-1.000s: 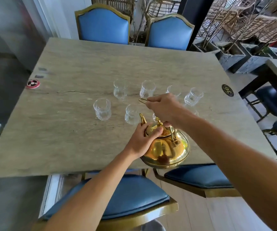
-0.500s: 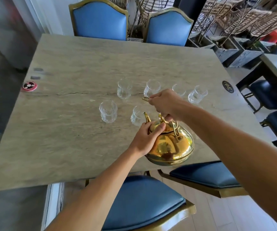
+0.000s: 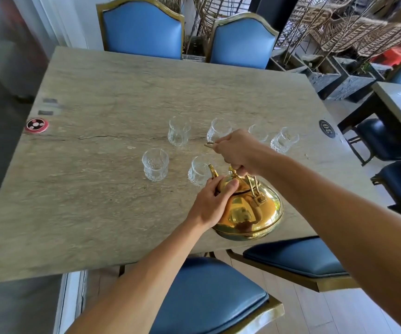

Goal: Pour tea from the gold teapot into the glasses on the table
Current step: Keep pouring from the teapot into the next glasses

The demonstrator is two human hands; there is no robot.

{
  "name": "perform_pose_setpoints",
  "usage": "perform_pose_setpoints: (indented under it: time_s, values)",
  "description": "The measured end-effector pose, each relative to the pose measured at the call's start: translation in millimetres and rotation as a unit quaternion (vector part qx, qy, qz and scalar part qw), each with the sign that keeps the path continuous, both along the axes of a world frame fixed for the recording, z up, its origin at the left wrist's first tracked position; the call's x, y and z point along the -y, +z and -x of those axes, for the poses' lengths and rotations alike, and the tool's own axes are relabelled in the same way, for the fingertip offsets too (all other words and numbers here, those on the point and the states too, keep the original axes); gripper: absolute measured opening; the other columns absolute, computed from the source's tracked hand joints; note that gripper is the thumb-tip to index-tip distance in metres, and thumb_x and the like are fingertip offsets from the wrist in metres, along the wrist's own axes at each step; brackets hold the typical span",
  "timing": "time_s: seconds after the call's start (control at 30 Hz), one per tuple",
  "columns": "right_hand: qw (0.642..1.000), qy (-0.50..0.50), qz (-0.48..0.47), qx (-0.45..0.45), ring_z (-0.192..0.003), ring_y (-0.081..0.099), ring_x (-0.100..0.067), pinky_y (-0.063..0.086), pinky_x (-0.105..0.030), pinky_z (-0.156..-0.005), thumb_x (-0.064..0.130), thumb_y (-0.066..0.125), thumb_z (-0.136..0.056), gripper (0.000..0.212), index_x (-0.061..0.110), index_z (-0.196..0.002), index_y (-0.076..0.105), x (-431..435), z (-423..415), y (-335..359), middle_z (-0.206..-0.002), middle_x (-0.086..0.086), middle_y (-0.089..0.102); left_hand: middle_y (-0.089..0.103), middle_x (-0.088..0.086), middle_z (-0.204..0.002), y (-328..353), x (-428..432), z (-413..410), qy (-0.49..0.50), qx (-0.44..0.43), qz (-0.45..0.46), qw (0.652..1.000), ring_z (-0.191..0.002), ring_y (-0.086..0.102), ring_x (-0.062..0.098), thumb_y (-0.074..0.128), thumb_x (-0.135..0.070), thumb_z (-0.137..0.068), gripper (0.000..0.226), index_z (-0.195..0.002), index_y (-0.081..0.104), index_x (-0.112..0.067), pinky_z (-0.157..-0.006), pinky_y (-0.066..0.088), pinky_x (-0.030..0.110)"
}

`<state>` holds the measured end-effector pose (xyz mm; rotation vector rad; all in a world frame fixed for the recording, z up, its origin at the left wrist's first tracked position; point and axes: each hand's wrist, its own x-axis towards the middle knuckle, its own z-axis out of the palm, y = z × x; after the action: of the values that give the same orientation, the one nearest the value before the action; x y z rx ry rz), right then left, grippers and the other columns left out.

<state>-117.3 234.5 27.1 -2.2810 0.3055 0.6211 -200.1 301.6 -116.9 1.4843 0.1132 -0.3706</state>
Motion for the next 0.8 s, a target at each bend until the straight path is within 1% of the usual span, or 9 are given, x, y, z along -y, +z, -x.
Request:
perform_pose_setpoints:
  time_s: [0.13, 0.23, 0.3, 0.37, 0.43, 0.57, 0.67, 0.73, 0.8]
  values:
    - [1.0, -0.003, 0.0, 0.004, -0.04, 0.027, -0.014, 0.024, -0.014, -0.035, 0.001, 0.046, -0.093, 0.041, -0.007, -0.131, 0.057, -0.6, -0.6, 1.9, -0.063, -0.008, 0.037, 0.071, 0.01, -0.129, 2.1, 2.1, -1.3, -0.001, -0.004, 0.012, 1.0, -0.117, 0.073, 0.027, 0.061, -0.084, -0.076, 0.029, -0.092, 0.073, -0.063, -0.108, 0.058, 0.054]
    - [1.0, -0.005, 0.001, 0.0, -0.04, 0.027, -0.014, 0.025, -0.014, -0.036, 0.003, 0.047, -0.093, 0.041, -0.006, -0.132, 0.057, 0.4, -0.3, 2.5, -0.059, -0.006, 0.036, 0.071, 0.009, -0.13, 0.7, 3.9, -2.5, -0.003, -0.008, 0.017, 1.0, -0.117, 0.073, 0.026, 0.062, -0.085, -0.075, 0.026, -0.09, 0.072, -0.066, -0.108, 0.058, 0.054]
    - [1.0, -0.007, 0.002, -0.004, -0.04, 0.026, -0.014, 0.024, -0.015, -0.037, 0.005, 0.047, -0.093, 0.042, -0.005, -0.133, 0.056, 0.7, -0.6, 3.0, -0.059, -0.006, 0.035, 0.071, 0.008, -0.131, -2.1, 4.8, -3.2, 0.0, -0.012, 0.019, 1.0, -0.118, 0.073, 0.026, 0.062, -0.089, -0.073, 0.034, -0.094, 0.073, -0.064, -0.108, 0.057, 0.054]
    - [1.0, -0.004, 0.01, -0.009, -0.04, 0.026, -0.013, 0.024, -0.016, -0.037, 0.006, 0.047, -0.094, 0.041, -0.004, -0.132, 0.058, 0.0, -1.4, 3.9, -0.058, -0.005, 0.035, 0.071, 0.008, -0.13, -4.8, 5.6, -3.2, 0.003, -0.01, 0.027, 1.0, -0.118, 0.074, 0.027, 0.062, -0.096, -0.069, 0.056, -0.104, 0.074, -0.054, -0.108, 0.057, 0.055]
    - [1.0, 0.0, 0.021, -0.011, -0.04, 0.028, -0.014, 0.025, -0.017, -0.037, 0.009, 0.048, -0.095, 0.039, -0.003, -0.13, 0.06, -1.0, -2.0, 4.7, -0.058, -0.005, 0.036, 0.072, 0.008, -0.13, -5.2, 5.7, -2.6, 0.005, -0.009, 0.036, 0.999, -0.118, 0.074, 0.027, 0.062, -0.099, -0.066, 0.066, -0.108, 0.074, -0.049, -0.108, 0.057, 0.055]
    - [1.0, 0.0, 0.019, -0.02, -0.043, 0.029, -0.015, 0.026, -0.017, -0.036, 0.011, 0.049, -0.096, 0.038, -0.002, -0.13, 0.06, -1.8, -3.0, 4.6, -0.06, -0.006, 0.038, 0.073, 0.009, -0.13, -3.3, 6.5, -0.5, 0.011, -0.009, 0.04, 0.999, -0.117, 0.075, 0.026, 0.063, -0.092, -0.071, 0.074, -0.12, 0.074, -0.037, -0.107, 0.058, 0.054]
    - [0.999, 0.001, 0.018, -0.026, -0.042, 0.028, -0.015, 0.025, -0.016, -0.036, 0.011, 0.048, -0.097, 0.037, -0.003, -0.129, 0.06, -1.6, -3.4, 4.2, -0.059, -0.005, 0.037, 0.073, 0.01, -0.129, -1.1, 7.6, 1.1, 0.015, -0.014, 0.046, 0.999, -0.114, 0.076, 0.026, 0.063, -0.09, -0.071, 0.066, -0.114, 0.075, -0.04, -0.106, 0.059, 0.054]
    - [0.999, 0.004, 0.02, -0.028, -0.043, 0.028, -0.015, 0.026, -0.016, -0.036, 0.012, 0.049, -0.097, 0.036, -0.003, -0.128, 0.061, -1.7, -3.8, 3.8, -0.059, -0.006, 0.037, 0.073, 0.011, -0.128, -2.4, 8.2, 1.2, 0.017, -0.017, 0.046, 0.999, -0.114, 0.076, 0.027, 0.064, -0.094, -0.069, 0.071, -0.113, 0.075, -0.039, -0.105, 0.06, 0.054]
    - [0.999, 0.006, 0.024, -0.028, -0.044, 0.03, -0.015, 0.027, -0.017, -0.036, 0.012, 0.049, -0.097, 0.035, -0.004, -0.125, 0.062, -2.2, -4.6, 2.9, -0.06, -0.006, 0.038, 0.072, 0.01, -0.13, -3.0, 8.2, 0.8, 0.019, -0.017, 0.044, 0.999, -0.115, 0.075, 0.027, 0.063, -0.092, -0.071, 0.073, -0.116, 0.075, -0.036, -0.105, 0.06, 0.053]
